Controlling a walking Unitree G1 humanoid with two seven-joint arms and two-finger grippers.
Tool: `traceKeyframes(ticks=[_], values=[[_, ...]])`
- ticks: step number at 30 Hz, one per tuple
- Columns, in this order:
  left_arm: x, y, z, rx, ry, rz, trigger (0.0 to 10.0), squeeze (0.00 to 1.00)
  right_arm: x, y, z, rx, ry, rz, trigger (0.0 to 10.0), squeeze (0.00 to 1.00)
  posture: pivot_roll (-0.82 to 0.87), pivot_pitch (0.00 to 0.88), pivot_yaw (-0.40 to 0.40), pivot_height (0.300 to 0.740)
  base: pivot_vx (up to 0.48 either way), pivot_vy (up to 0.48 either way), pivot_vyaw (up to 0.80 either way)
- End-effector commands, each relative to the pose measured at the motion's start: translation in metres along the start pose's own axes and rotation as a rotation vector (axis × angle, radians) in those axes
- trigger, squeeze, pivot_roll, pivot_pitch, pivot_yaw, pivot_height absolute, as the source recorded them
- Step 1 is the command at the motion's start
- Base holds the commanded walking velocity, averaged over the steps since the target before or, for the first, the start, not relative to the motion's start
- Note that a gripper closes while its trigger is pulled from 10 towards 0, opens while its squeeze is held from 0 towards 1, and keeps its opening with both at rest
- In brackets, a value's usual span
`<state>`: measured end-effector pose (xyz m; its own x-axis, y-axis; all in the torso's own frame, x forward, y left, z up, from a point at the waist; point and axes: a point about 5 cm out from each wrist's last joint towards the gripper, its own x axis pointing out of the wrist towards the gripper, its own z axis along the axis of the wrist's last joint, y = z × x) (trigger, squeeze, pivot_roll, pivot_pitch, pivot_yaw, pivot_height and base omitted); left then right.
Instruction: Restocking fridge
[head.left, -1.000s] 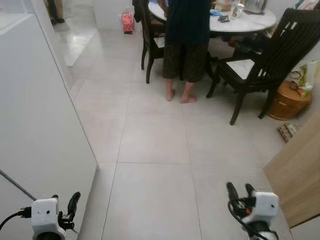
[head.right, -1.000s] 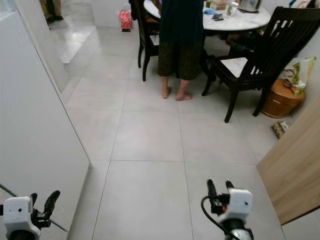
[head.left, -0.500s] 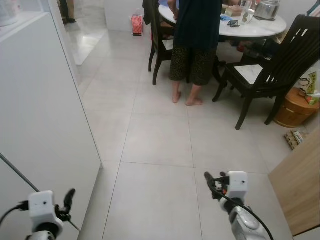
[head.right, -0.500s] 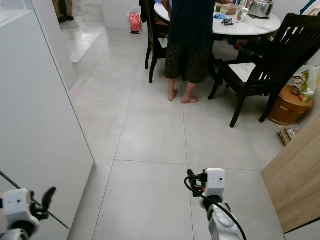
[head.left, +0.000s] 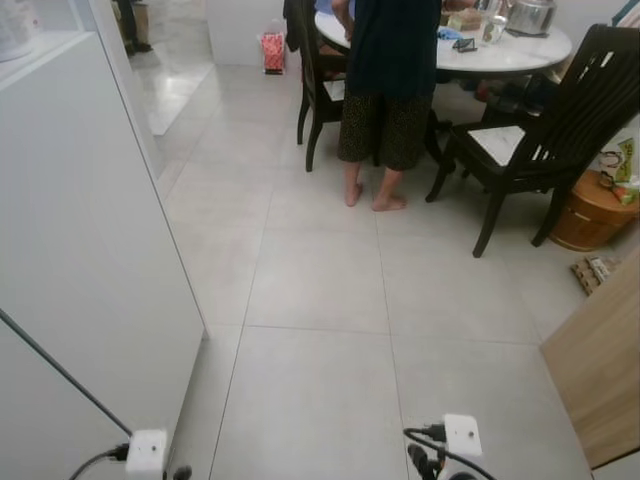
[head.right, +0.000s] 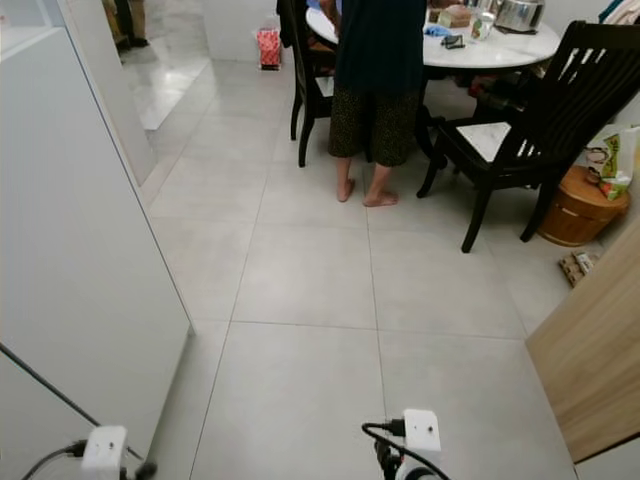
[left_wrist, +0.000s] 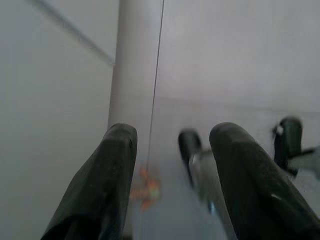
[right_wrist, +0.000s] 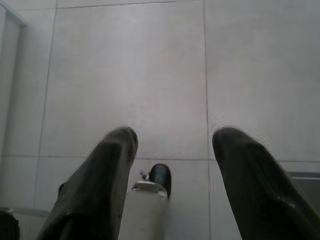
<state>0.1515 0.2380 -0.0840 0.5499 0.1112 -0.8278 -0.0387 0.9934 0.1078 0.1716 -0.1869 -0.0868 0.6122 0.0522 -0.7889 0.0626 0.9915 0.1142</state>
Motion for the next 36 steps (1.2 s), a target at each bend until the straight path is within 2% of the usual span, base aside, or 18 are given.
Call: traceKeyframes(ticks=[1,4,8,10,12,13,14,16,18,20,21,22,23,24,27,31,34,36], values=[[0.001,-0.002,-0.005,-0.010,0.042,0.018,10.0,0.00,-0.006,-0.007,-0.021,0.003,0.075,-0.037,10.0,0.00,-0.12,0.000,-0.048,0.740,0.000,0.000,0.00],[0.001,-0.002,-0.005,-0.035,0.040,0.034,10.0,0.00,-0.009,-0.012,-0.029,-0.004,0.099,-0.064,10.0,0.00,-0.11,0.000,-0.046,0.740,0.000,0.000,0.00],[0.002,0.000,0.003,-0.061,-0.019,0.034,10.0,0.00,-0.011,-0.022,-0.023,0.082,0.033,-0.101,10.0,0.00,-0.10,0.000,-0.034,0.740,0.000,0.000,0.00],[0.003,0.002,0.007,-0.084,-0.044,0.041,10.0,0.00,-0.010,-0.026,-0.014,0.112,-0.011,-0.111,10.0,0.00,-0.09,0.000,-0.033,0.740,0.000,0.000,0.00],[0.003,0.007,0.021,-0.128,-0.135,0.060,10.0,0.00,-0.004,-0.031,0.027,0.135,-0.167,-0.103,10.0,0.00,-0.08,0.000,-0.034,0.740,0.000,0.000,0.00],[0.003,0.007,0.021,-0.128,-0.135,0.060,10.0,0.00,-0.004,-0.031,0.027,0.135,-0.167,-0.103,10.0,0.00,-0.08,0.000,-0.034,0.740,0.000,0.000,0.00],[0.002,0.009,0.029,-0.144,-0.181,0.066,10.0,0.00,0.000,-0.024,0.048,0.120,-0.232,-0.086,10.0,0.00,-0.07,0.000,-0.039,0.740,0.000,0.000,0.00],[0.002,0.011,0.037,-0.170,-0.231,0.072,10.0,0.00,0.002,-0.019,0.071,0.106,-0.308,-0.070,10.0,0.00,-0.05,0.000,-0.048,0.740,0.000,0.000,0.00],[0.001,0.014,0.048,-0.182,-0.289,0.080,10.0,0.00,0.000,-0.012,0.119,0.077,-0.486,-0.043,10.0,0.00,-0.04,0.000,-0.056,0.740,0.000,0.000,0.00],[0.001,0.014,0.050,-0.187,-0.306,0.079,10.0,0.00,-0.002,-0.009,0.137,0.054,-0.549,-0.035,10.0,0.00,-0.04,0.000,-0.058,0.740,0.000,0.000,0.00],[0.001,0.014,0.051,-0.193,-0.319,0.078,10.0,0.00,-0.007,0.001,0.164,0.004,-0.642,-0.008,10.0,0.00,-0.04,0.000,-0.058,0.740,0.000,0.000,0.00],[0.001,0.014,0.051,-0.193,-0.319,0.078,10.0,0.00,-0.007,0.001,0.164,0.004,-0.642,-0.008,10.0,0.00,-0.04,0.000,-0.058,0.740,0.000,0.000,0.00],[0.001,0.014,0.052,-0.189,-0.326,0.077,10.0,0.00,-0.012,0.013,0.188,-0.053,-0.730,0.030,10.0,0.00,-0.06,0.000,-0.056,0.740,0.000,0.000,0.00],[0.001,0.013,0.052,-0.184,-0.327,0.075,10.0,0.00,-0.015,0.021,0.199,-0.072,-0.772,0.057,10.0,0.00,-0.06,0.000,-0.057,0.740,0.000,0.000,0.00],[0.001,0.013,0.053,-0.167,-0.333,0.072,10.0,0.00,-0.022,0.039,0.216,-0.092,-0.845,0.118,10.0,0.00,-0.07,0.000,-0.060,0.740,0.000,0.000,0.00],[0.000,0.015,0.053,-0.185,-0.337,0.077,10.0,0.00,-0.027,0.078,0.228,-0.171,-0.888,0.213,10.0,0.00,-0.10,0.000,-0.056,0.740,0.000,0.000,0.00],[0.000,0.018,0.051,-0.183,-0.329,0.080,10.0,0.00,-0.032,0.090,0.232,-0.284,-0.910,0.225,10.0,0.00,-0.10,0.000,-0.051,0.740,0.000,0.000,0.00],[-0.001,0.020,0.049,-0.182,-0.328,0.080,10.0,0.00,-0.040,0.097,0.239,-0.243,-0.938,0.284,10.0,0.00,-0.11,0.000,-0.043,0.740,0.000,0.000,0.00]])
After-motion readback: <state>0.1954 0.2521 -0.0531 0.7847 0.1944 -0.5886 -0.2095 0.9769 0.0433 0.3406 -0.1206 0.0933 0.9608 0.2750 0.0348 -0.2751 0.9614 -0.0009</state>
